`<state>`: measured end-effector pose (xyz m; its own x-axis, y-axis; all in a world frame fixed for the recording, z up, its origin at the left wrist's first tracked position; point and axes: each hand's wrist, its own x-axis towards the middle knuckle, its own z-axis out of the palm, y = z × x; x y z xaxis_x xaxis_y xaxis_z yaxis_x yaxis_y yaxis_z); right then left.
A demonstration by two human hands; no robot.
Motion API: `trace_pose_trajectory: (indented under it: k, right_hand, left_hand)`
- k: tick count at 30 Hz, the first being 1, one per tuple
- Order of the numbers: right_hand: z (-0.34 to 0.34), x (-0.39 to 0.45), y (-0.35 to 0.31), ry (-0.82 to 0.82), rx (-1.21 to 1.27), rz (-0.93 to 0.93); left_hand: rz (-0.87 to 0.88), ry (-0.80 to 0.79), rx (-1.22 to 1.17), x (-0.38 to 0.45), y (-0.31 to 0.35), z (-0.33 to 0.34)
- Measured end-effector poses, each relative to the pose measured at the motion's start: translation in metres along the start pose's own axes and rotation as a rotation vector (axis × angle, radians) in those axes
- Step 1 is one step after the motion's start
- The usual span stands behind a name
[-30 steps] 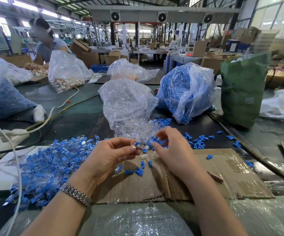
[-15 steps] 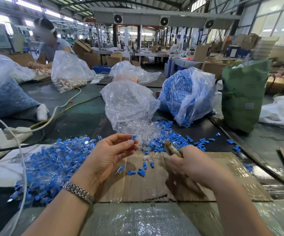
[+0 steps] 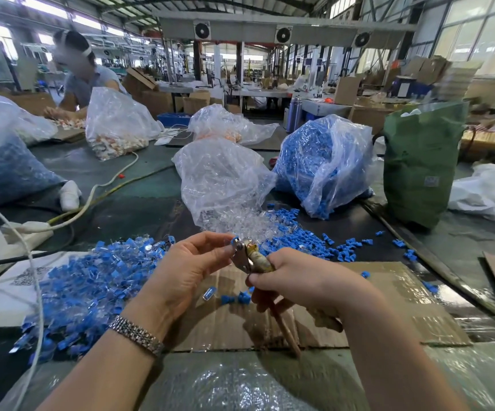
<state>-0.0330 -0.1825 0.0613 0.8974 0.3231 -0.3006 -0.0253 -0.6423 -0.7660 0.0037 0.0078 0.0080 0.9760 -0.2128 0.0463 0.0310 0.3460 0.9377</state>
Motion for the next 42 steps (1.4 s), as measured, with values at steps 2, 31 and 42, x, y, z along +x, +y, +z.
trace_pose_trajectory:
  k: [2, 31, 42]
  right_hand:
    - [0.003, 0.001, 0.002, -0.004, 0.010, 0.000]
    - [-0.005, -0.001, 0.061, 0.525, -0.662, 0.447]
    - [0.022, 0.031, 0.026, 0.450, -0.631, 0.094]
  left_hand:
    - [0.002, 0.009, 0.042, -0.001, 0.000, 0.001]
    - [0.494, -0.105, 1.433, 0.010, -0.028, 0.007]
    - [0.408, -0.123, 1.515, 0.007, -0.028, 0.008]
